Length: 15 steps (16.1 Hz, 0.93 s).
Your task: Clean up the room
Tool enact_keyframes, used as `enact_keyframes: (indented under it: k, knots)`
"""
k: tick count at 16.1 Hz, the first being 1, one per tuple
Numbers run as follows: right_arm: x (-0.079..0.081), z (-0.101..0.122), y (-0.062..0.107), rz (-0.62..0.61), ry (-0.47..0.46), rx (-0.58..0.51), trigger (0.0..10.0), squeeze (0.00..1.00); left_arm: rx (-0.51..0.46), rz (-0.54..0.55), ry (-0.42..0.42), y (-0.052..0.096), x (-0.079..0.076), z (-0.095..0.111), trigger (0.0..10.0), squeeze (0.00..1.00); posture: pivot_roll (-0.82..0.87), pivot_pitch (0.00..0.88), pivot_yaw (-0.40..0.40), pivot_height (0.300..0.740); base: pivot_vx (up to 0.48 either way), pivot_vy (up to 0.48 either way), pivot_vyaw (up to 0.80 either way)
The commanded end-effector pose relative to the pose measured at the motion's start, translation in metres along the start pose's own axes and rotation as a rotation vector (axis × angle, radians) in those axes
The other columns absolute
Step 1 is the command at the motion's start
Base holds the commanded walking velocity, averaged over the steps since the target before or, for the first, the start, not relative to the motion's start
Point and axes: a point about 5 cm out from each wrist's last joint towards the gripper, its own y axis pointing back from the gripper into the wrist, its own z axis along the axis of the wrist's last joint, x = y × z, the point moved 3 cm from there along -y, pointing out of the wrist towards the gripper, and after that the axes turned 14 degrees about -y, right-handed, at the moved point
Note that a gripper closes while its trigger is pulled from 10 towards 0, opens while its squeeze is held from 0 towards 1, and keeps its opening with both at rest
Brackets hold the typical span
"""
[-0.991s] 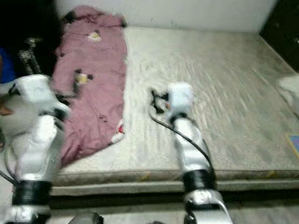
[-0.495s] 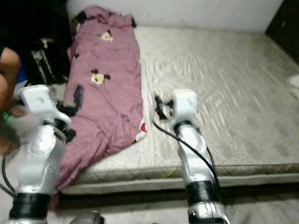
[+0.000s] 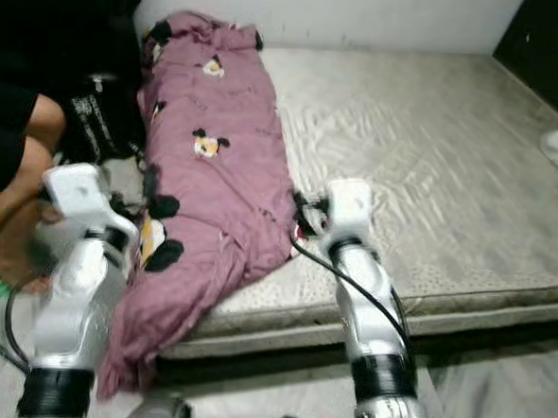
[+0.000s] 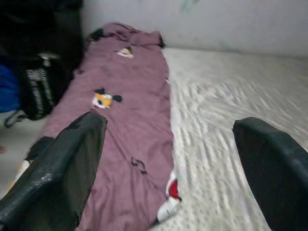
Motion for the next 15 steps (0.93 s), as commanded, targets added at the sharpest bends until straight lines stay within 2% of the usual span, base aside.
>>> enact_keyframes:
  k: [1,6,15]
  knots:
    - [0.0089,0.0072,-0.0025,0.027,-0.001,-0.019,10.0,0.0,-0.02,0.007,-0.022,0.0015,0.0066,0.0061,10.0,0.0,0.03,0.025,-0.067,0.74,0.0,0.0,0.0]
    - [0.0082,0.0066,-0.002,0.023,-0.01,-0.005,10.0,0.0,-0.035,-0.02,-0.002,0.0033,0.0042,0.0091,10.0,0.0,0.03,0.031,-0.069,0.74,0.0,0.0,0.0]
    - [0.008,0.0086,-0.006,0.019,-0.003,-0.01,10.0,0.0,-0.057,-0.049,0.001,0.0014,0.0001,0.0145,10.0,0.0,0.04,0.012,-0.059,0.74,0.293,0.0,0.0]
